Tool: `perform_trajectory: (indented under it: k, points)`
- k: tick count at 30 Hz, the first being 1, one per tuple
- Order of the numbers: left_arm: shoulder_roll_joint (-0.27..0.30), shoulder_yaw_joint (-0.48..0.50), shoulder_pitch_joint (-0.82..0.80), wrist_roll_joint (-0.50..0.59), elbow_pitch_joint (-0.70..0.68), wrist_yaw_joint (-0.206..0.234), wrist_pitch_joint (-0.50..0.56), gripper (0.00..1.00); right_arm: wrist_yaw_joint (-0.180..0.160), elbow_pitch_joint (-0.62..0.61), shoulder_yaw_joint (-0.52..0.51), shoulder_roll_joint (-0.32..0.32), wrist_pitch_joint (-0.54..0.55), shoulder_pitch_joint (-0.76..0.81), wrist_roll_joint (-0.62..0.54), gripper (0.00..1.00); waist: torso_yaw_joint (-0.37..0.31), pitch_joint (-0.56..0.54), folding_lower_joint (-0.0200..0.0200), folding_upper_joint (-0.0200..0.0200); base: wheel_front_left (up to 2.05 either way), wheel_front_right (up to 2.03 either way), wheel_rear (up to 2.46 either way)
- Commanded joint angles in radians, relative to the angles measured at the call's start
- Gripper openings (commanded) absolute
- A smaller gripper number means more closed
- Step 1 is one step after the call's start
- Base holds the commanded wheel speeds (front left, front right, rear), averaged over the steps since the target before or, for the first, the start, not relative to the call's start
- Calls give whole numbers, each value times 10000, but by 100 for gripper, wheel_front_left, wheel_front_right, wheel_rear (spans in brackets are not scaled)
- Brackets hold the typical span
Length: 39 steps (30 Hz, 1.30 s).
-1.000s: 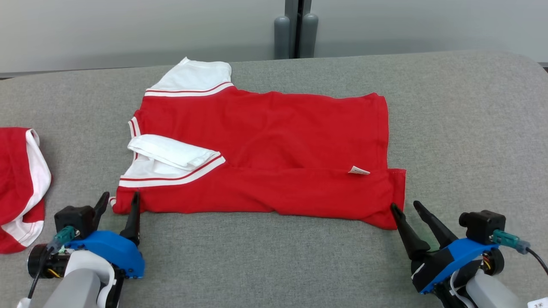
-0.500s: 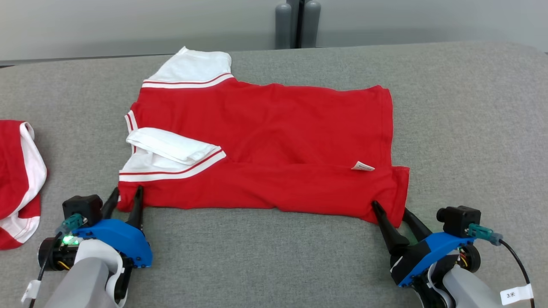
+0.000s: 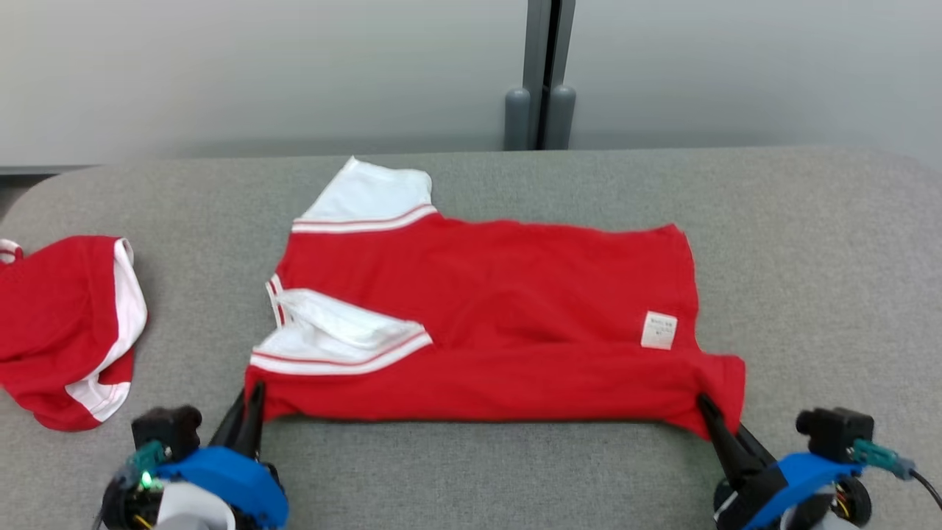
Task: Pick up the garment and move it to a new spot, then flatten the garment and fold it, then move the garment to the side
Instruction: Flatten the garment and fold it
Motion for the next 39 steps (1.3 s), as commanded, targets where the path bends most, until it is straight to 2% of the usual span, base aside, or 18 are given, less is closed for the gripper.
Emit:
perform_trajectory:
  k: [1,6,11,17,18,19,22,25,34,39]
  points:
    - [18,79,548,106,-374,4,-45,0,6,-278,-135,-222,-51,453,-87,0,15,-159,1,1,0,0,0]
    - [62,339,1756,218,-1491,230,-49,0,6,-1096,-473,-664,142,1467,-133,0,106,-369,1,1,0,0,0]
    - [6,313,2960,286,-2660,769,-24,0,4,-1799,-1069,-879,673,2555,-239,0,283,-531,1,1,0,0,0]
    - [-2,183,3756,215,-3413,1079,264,0,6,-2492,-1592,-442,1698,3564,-270,0,340,-577,1,1,0,0,0]
    - [-31,159,3808,268,-3461,1138,253,82,6,-2509,-1619,-354,1887,3691,-319,39,344,-591,1,1,0,0,0]
    - [-52,136,3845,291,-3467,1194,233,100,6,-2575,-1692,-290,1945,3728,-434,100,336,-596,1,1,0,0,0]
    - [-72,18,3750,568,-3508,1227,106,100,6,-2687,-1946,-111,1920,3609,-971,100,257,-590,1,1,0,0,0]
    - [-220,398,3494,687,-3820,1316,-9,100,6,-2883,-2362,124,1604,3357,-1322,100,171,-576,1,1,0,0,0]
    - [-745,2616,3463,2384,-5974,1584,-46,100,6,-3479,-3392,730,398,2525,-2717,100,30,-616,1,1,0,0,0]
    - [-951,3388,3569,3454,-6329,1511,-50,100,6,-3584,-3550,1273,22,2201,-3839,100,30,-699,1,1,0,0,0]
